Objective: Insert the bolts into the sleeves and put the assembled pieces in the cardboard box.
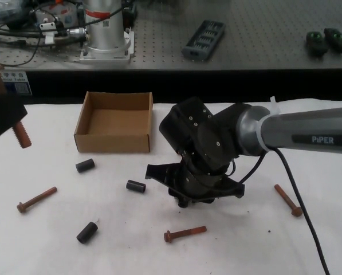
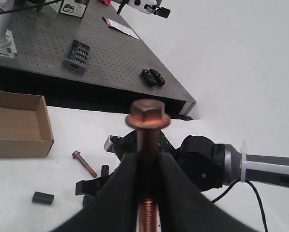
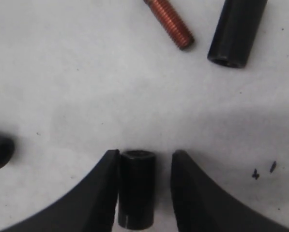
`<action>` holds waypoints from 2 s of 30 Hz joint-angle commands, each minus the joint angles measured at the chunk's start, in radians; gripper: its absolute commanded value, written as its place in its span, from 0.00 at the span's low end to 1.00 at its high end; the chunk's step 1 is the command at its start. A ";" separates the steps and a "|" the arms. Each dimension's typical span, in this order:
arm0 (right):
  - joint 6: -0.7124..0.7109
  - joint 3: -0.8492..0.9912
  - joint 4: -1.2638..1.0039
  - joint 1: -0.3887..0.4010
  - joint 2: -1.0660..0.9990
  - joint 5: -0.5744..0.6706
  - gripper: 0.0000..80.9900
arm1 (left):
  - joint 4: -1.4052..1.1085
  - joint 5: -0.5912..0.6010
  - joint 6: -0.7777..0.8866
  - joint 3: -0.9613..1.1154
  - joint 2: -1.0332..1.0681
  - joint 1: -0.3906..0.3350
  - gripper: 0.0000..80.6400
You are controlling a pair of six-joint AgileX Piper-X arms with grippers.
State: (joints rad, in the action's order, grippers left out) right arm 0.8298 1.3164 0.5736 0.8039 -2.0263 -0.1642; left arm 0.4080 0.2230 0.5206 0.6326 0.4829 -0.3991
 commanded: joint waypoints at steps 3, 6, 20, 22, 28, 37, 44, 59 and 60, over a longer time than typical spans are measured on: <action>-0.001 0.006 0.047 0.001 -0.012 0.003 0.30 | -0.014 -0.010 -0.007 0.006 -0.009 0.003 0.01; -0.027 0.006 0.080 0.001 -0.012 0.009 0.16 | -0.014 -0.010 -0.007 0.006 -0.009 0.003 0.01; -0.587 -0.098 0.160 0.001 0.223 -0.164 0.05 | -0.495 -0.038 0.065 -0.229 0.107 0.003 0.01; -0.652 -0.196 0.095 0.001 0.316 -0.153 0.05 | -0.631 -0.017 0.125 -0.271 0.189 0.003 0.01; -0.802 -0.582 -0.364 -0.019 0.621 0.164 0.05 | -0.927 0.193 0.135 -0.284 0.481 0.003 0.01; -0.730 -0.971 -1.133 -0.159 0.776 0.726 0.05 | -1.300 0.318 0.248 -0.266 0.762 0.015 0.01; -0.713 -0.989 -1.246 -0.209 0.677 0.867 0.05 | -1.420 0.483 0.289 -0.215 0.846 0.015 0.01; -0.710 -0.740 -1.296 -0.209 0.414 1.088 0.05 | -1.395 0.553 0.289 -0.140 0.851 0.019 0.01; -0.710 -0.735 -1.305 -0.209 0.414 1.111 0.05 | -1.393 0.553 0.289 -0.140 0.851 0.021 0.01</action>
State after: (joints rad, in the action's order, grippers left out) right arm 0.1191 0.5571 -0.7039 0.6012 -1.6107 0.8897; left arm -0.9721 0.7593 0.7934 0.4806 1.3336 -0.3869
